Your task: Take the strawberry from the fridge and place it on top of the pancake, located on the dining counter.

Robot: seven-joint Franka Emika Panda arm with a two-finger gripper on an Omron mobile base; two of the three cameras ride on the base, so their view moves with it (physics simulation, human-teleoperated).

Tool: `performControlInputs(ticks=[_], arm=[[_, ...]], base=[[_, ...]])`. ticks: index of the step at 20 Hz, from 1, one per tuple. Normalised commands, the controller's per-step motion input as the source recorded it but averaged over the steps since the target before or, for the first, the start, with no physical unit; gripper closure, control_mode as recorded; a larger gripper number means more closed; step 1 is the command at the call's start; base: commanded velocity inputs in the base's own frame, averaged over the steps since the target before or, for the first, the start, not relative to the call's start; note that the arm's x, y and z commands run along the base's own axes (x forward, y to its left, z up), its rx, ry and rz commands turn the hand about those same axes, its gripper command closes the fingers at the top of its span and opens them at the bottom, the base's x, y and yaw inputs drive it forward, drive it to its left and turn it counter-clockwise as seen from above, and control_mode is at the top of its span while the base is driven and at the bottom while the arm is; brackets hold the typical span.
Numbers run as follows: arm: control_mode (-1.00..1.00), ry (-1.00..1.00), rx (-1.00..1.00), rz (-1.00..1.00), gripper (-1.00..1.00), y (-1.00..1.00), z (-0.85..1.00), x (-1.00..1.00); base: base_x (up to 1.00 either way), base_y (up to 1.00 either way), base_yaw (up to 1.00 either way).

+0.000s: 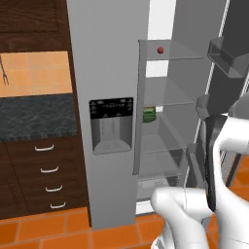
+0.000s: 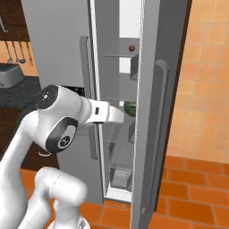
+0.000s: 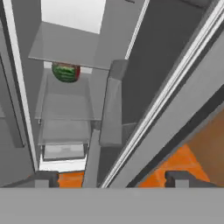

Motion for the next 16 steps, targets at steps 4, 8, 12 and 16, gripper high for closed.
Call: performControlInputs(ticks=[4, 8, 12, 16], arm=[[-1.00, 0.42, -0.43, 0.00, -1.00, 0.28, -0.79, 0.94], [-1.00, 0.31, -0.27, 0.01, -1.00, -0.03, -0.87, 1.00], [-1.00, 0.31, -0.13, 0.00, -1.00, -0.37, -0.79, 0.96], [-1.00, 0.12, -0.07, 0.00, -1.00, -0.53, -0.54, 0.63]], base=[[0.00, 0.00, 0.00], [0.00, 0.00, 0.00], [0.00, 0.00, 0.00], [0.00, 0.00, 0.00]])
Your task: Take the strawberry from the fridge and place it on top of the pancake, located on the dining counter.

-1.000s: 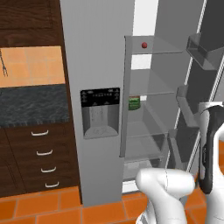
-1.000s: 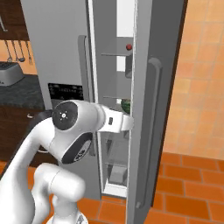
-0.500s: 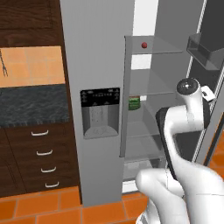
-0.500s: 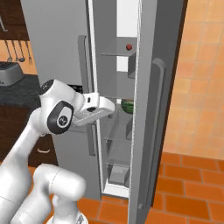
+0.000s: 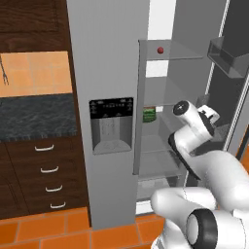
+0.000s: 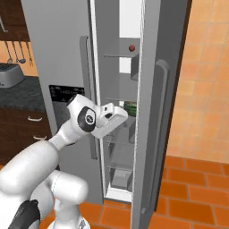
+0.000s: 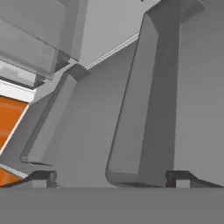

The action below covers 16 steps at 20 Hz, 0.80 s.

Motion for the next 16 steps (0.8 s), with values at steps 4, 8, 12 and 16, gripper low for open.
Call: performControlInputs(ticks=[4, 8, 12, 16], arm=[[-1.00, 0.08, -0.04, 0.00, -1.00, -0.82, -0.36, 0.12], [-1.00, 0.08, -0.03, -0.01, -1.00, -0.83, -0.38, 0.01], [-1.00, 0.03, -0.01, -0.01, -1.00, -0.46, -0.24, 0.00], [-1.00, -0.11, -0.01, 0.00, -1.00, 0.37, 0.49, -0.09]], base=[[0.00, 0.00, 0.00], [0.00, 0.00, 0.00], [0.00, 0.00, 0.00], [0.00, 0.00, 0.00]])
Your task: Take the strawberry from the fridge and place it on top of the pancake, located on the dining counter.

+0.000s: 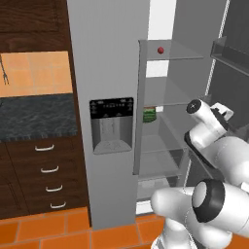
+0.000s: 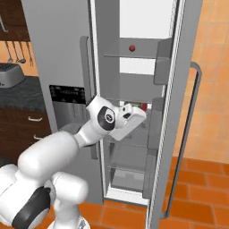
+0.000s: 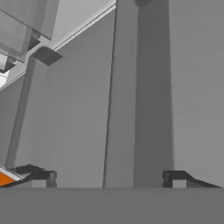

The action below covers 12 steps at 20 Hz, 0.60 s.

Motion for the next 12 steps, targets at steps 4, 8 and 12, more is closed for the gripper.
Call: performControlInputs(ticks=[4, 8, 12], arm=[[-1.00, -0.12, -0.02, 0.02, -1.00, 0.76, 0.68, -0.16], [-1.00, -0.07, 0.48, 0.18, -1.00, 0.64, 0.18, -0.08], [-1.00, -0.06, 0.76, 0.15, -1.00, 0.45, 0.02, -0.05]], base=[[0.00, 0.00, 0.00], [0.00, 0.00, 0.00], [0.00, 0.00, 0.00]])
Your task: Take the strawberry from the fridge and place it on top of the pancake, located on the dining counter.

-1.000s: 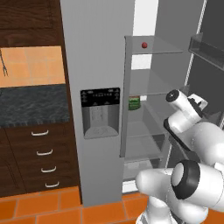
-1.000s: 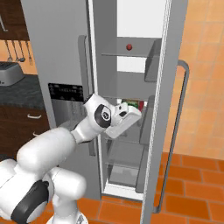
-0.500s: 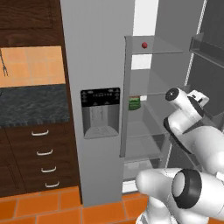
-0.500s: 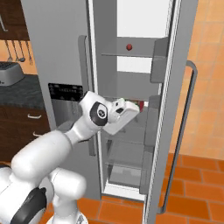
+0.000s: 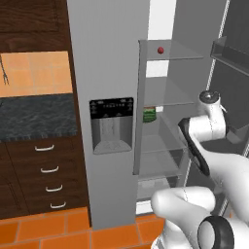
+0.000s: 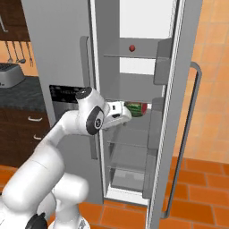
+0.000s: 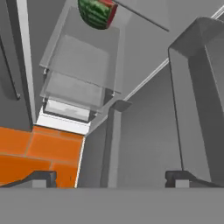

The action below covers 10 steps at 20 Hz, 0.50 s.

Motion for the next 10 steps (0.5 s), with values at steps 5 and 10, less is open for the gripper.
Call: performControlInputs(ticks=[5, 10], arm=[[-1.00, -0.05, 0.56, -0.07, -1.00, 0.86, 0.59, -0.48], [-1.00, 0.01, 0.44, -0.30, -1.00, 0.60, 0.77, -0.87]], base=[[0.00, 0.00, 0.00], [0.00, 0.00, 0.00]])
